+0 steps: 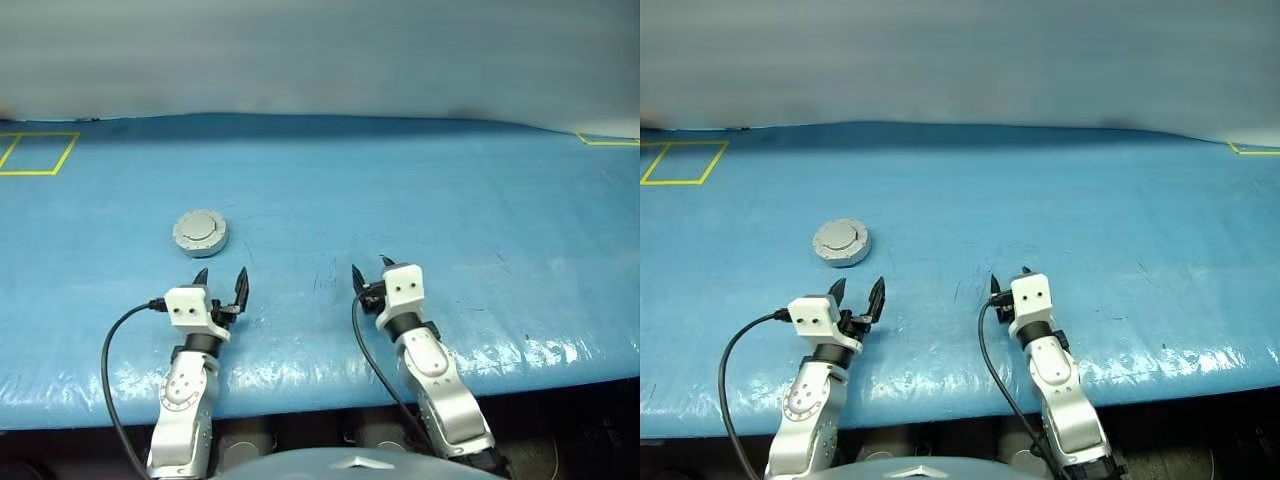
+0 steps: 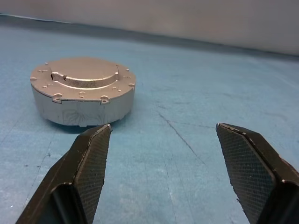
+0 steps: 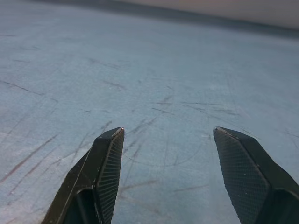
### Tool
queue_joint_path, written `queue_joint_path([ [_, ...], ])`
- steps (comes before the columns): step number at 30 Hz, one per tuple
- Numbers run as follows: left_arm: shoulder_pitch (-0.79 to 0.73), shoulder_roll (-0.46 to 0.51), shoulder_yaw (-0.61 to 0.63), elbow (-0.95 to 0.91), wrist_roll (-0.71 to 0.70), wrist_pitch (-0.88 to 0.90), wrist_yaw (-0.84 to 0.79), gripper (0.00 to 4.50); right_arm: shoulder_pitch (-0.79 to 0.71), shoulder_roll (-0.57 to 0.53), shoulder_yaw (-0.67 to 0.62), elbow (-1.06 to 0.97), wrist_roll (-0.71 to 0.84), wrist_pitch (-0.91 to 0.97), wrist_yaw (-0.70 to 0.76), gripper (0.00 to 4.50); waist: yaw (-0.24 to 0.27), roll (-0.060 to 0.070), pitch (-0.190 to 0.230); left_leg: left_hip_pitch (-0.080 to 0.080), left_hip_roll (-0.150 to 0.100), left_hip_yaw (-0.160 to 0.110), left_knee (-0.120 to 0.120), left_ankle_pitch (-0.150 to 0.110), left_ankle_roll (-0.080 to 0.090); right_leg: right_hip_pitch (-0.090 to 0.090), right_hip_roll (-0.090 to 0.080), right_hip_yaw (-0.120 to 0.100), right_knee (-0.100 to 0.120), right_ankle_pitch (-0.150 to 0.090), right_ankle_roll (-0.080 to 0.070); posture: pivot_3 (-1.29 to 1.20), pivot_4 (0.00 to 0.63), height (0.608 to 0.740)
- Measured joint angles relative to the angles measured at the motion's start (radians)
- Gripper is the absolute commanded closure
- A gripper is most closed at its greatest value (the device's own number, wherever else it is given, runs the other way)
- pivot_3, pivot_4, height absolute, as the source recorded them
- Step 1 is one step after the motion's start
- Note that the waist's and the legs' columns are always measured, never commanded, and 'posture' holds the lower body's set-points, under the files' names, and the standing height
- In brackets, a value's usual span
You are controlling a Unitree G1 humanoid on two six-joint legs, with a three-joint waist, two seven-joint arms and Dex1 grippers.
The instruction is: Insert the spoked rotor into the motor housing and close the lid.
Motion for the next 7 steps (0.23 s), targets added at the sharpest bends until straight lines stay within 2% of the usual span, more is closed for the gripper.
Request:
queue_joint_path([
  [7,-0.04,0.004,0.017,0.0,-0.027,-0.011,-0.024,0.62,-0.018,0.028,0.014,0.003,-0.008,0.0,0.024,1.3,0.0,0.0,0.0,0.0,0.0,-0.001,0.0,0.0,0.001,0.0,0.0,-0.001,0.0,0.0,0.0,0.0,0.15,0.74],
])
